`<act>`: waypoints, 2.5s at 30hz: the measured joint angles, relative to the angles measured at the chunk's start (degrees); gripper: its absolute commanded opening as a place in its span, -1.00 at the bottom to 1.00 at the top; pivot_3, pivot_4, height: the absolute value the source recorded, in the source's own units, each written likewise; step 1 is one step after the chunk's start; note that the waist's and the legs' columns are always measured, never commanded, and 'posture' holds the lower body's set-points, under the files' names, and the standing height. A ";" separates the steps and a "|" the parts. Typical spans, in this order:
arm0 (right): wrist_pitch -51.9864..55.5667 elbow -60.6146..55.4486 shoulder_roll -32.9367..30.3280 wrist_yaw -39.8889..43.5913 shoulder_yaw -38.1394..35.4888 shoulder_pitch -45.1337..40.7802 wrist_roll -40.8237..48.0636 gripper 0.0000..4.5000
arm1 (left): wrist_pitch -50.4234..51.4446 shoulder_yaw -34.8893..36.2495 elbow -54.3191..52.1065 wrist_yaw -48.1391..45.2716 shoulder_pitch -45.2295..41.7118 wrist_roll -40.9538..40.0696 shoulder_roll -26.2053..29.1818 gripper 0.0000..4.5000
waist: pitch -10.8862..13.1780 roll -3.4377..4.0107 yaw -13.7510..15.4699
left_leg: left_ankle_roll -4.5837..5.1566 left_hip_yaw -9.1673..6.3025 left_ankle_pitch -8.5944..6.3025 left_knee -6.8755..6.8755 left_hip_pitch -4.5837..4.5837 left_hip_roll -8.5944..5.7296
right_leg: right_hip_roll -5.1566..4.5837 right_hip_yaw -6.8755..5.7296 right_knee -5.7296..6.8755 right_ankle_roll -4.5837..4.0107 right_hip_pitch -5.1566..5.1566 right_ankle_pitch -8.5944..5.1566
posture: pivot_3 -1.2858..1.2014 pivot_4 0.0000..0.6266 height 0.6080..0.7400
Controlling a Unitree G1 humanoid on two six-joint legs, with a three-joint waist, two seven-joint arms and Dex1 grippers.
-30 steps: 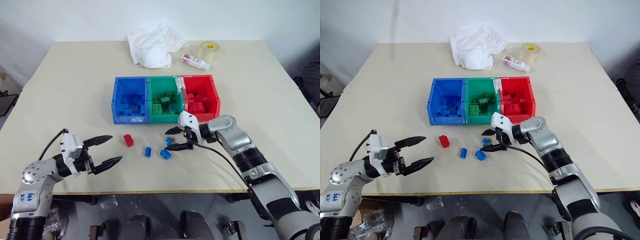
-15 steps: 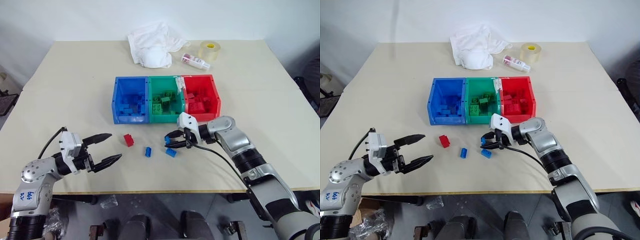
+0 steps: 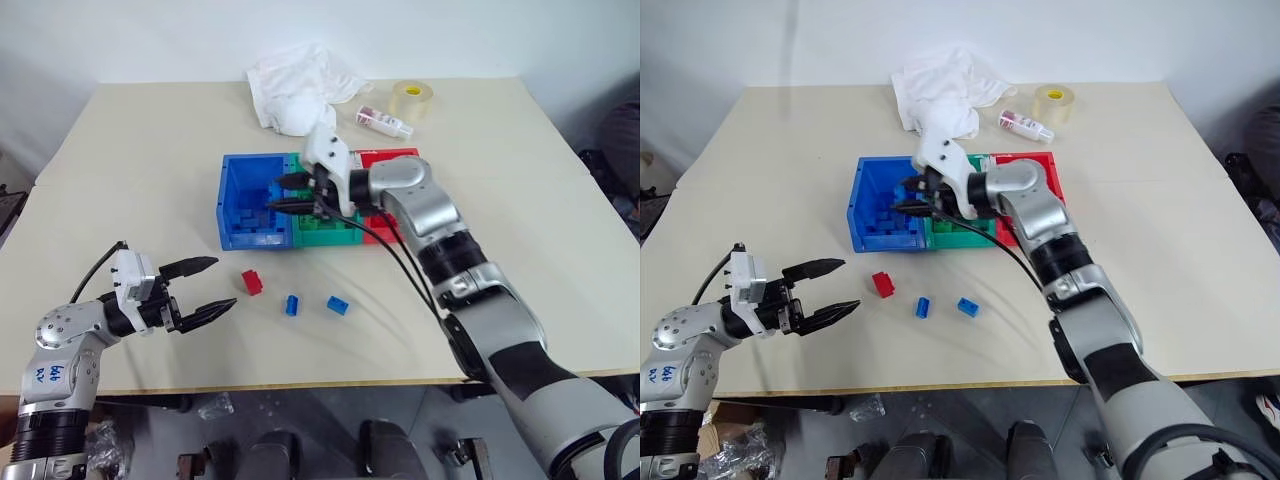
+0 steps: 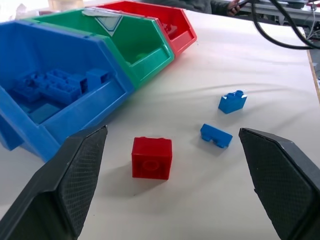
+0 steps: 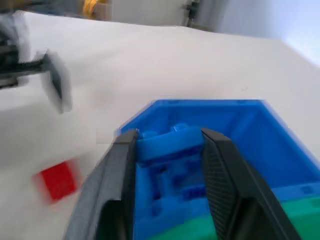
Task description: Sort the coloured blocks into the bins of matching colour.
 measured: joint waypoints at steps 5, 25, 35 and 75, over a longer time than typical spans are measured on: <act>-6.14 12.47 5.16 -6.10 -1.33 -3.97 -2.44 0.64 | -0.40 -0.59 -0.38 0.21 0.02 0.15 -0.14 1.00 | 0.01 0.01 -1.02 | -0.02 -0.22 0.01 -0.07 0.00 -0.04 | 0.02 -0.01 0.08 -0.01 0.01 0.00 | 0.03 -0.52 1.00; 11.31 -34.09 -20.15 23.01 -2.95 26.72 6.63 0.97 | -0.38 -0.94 0.35 -1.17 0.01 0.21 -0.04 1.00 | 0.02 0.04 0.96 | -0.02 -0.52 0.01 0.14 -0.18 -0.17 | -0.01 0.04 -0.03 -0.01 0.12 0.00 | 0.03 -0.52 1.00; 26.52 -57.69 -43.50 22.69 -11.80 49.74 12.70 0.97 | -1.18 -1.91 5.05 -4.99 -1.09 0.29 0.05 1.00 | 0.03 0.02 2.34 | -0.02 -0.16 0.00 0.19 -0.13 -0.07 | -0.01 0.14 -0.17 -0.02 0.14 -0.01 | 0.03 -0.52 1.00; 24.59 -44.73 -14.77 3.55 1.14 30.34 8.80 -0.78 | -2.98 -0.64 0.37 -2.50 1.13 0.09 -1.73 1.00 | 0.02 0.01 1.61 | -0.06 -0.16 0.03 0.17 -0.07 0.00 | 0.06 0.10 -0.08 -0.03 0.07 -0.01 | 0.03 -0.52 1.00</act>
